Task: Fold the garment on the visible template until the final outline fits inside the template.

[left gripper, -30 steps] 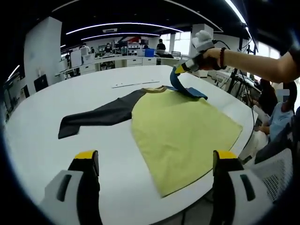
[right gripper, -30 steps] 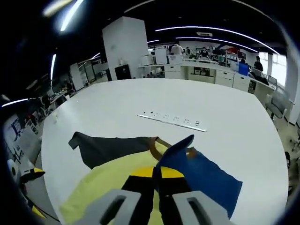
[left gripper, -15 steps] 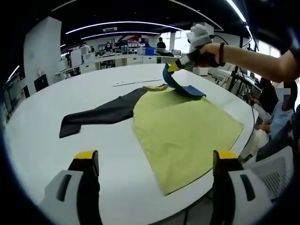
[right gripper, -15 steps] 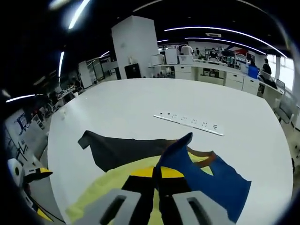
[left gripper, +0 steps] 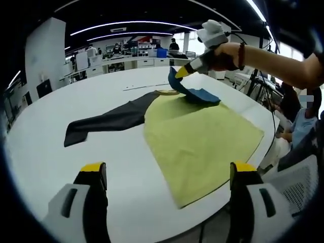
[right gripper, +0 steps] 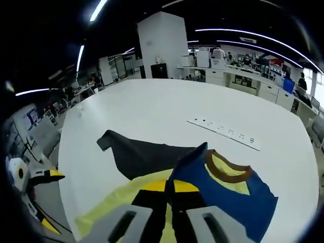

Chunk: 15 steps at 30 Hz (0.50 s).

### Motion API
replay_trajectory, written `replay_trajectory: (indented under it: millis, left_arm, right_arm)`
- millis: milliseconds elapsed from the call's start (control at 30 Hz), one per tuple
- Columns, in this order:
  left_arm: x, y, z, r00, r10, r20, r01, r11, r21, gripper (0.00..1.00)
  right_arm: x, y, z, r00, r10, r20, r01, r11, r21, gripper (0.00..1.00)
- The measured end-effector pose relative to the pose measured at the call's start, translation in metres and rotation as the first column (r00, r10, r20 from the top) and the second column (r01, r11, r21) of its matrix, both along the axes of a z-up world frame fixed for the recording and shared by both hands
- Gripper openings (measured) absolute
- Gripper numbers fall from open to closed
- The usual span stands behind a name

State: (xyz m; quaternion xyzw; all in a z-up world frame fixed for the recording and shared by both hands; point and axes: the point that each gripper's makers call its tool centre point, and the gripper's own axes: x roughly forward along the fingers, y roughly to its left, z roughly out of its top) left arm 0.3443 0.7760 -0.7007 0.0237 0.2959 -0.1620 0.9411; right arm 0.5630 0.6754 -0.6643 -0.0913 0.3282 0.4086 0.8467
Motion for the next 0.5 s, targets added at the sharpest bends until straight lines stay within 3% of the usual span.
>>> replay_trajectory:
  millis: [233,500]
  left_arm:
    - [0.0,0.002,-0.001,1.0,0.007,-0.004,-0.007,1.0,-0.001,0.99]
    - [0.0,0.002,-0.002,1.0,0.011,-0.008,-0.011,1.0,0.0,0.99]
  right_arm:
    - [-0.015,0.013,-0.009,0.999,0.052,-0.007,-0.052,0.999,-0.015,0.0]
    - [-0.022,0.017,-0.035,0.997,0.07,-0.015,-0.071,0.996,-0.063,0.0]
